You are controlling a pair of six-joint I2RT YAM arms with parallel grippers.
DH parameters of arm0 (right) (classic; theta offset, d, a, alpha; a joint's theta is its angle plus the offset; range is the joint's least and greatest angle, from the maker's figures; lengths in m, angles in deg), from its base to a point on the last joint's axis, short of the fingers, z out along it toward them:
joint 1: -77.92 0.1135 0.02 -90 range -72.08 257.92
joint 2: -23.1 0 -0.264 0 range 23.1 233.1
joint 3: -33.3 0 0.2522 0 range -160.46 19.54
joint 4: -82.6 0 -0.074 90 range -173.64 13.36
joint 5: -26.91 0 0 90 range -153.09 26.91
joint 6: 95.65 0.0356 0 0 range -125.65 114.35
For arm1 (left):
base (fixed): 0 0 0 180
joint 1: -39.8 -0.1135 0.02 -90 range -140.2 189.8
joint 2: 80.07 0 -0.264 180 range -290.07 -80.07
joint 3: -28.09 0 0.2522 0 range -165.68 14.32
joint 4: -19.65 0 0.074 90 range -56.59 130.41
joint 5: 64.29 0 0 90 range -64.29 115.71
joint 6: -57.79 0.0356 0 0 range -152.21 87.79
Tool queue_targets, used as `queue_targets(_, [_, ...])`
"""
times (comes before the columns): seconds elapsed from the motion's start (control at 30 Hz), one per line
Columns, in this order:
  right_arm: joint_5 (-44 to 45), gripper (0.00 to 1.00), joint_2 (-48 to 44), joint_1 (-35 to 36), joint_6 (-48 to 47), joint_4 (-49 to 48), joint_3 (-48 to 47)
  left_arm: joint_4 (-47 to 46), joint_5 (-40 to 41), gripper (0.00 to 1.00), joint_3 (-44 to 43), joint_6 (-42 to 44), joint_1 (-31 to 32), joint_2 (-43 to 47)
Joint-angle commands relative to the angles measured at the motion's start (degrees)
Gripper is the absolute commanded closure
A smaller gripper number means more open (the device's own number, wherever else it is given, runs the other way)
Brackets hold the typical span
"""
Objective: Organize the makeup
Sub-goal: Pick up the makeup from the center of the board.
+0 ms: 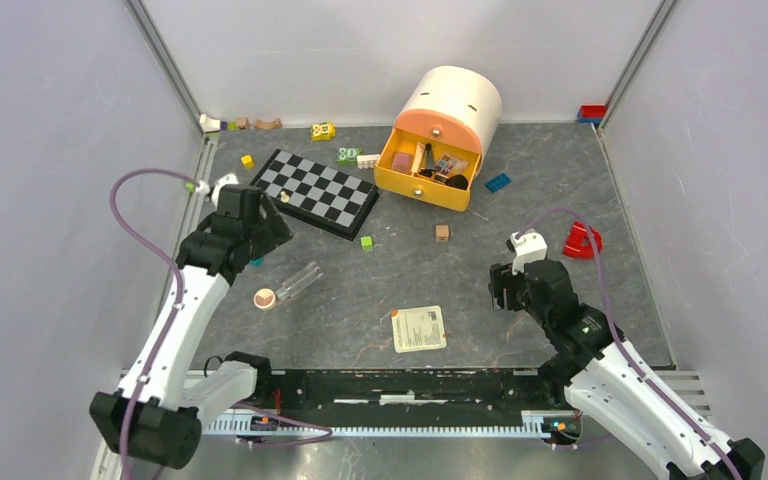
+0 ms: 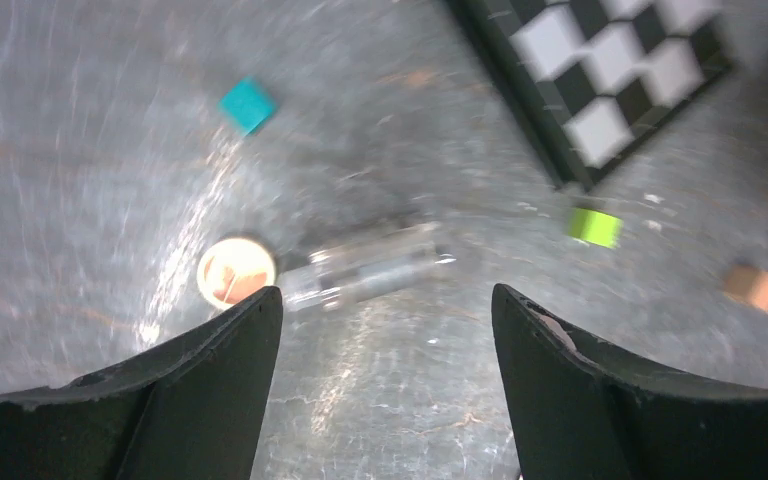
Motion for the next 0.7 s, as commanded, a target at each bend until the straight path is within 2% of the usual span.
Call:
queue_targets(0.0, [-0.65, 0.29, 0.14, 0.23, -0.46, -2.3, 0.33, -0.63, -10.81, 0.17, 9.09, -10.33, -10.33, -1.41])
queue_targets(0.13, [-0.86, 0.29, -0.07, 0.19, -0.51, -2.24, 0.29, -4.18, -11.72, 0.16, 17.03, -17.19, -15.47, -0.91])
queue_targets(0.27, [-0.68, 0.29, -0.41, 0.15, -0.5, -2.33, 0.47, -5.44, -9.75, 0.11, 21.63, -22.15, -17.81, -1.08])
queue_targets(0.43, [-0.76, 0.29, -0.12, 0.17, -0.55, -2.5, 0.56, -2.52, -3.06, 0.05, 21.74, -23.18, -18.03, -1.91])
queue_targets(0.67, [-0.93, 0.29, 0.28, 0.2, -0.6, -2.5, 0.47, -7.09, -4.37, 0.02, 25.04, -23.45, -19.35, -3.1])
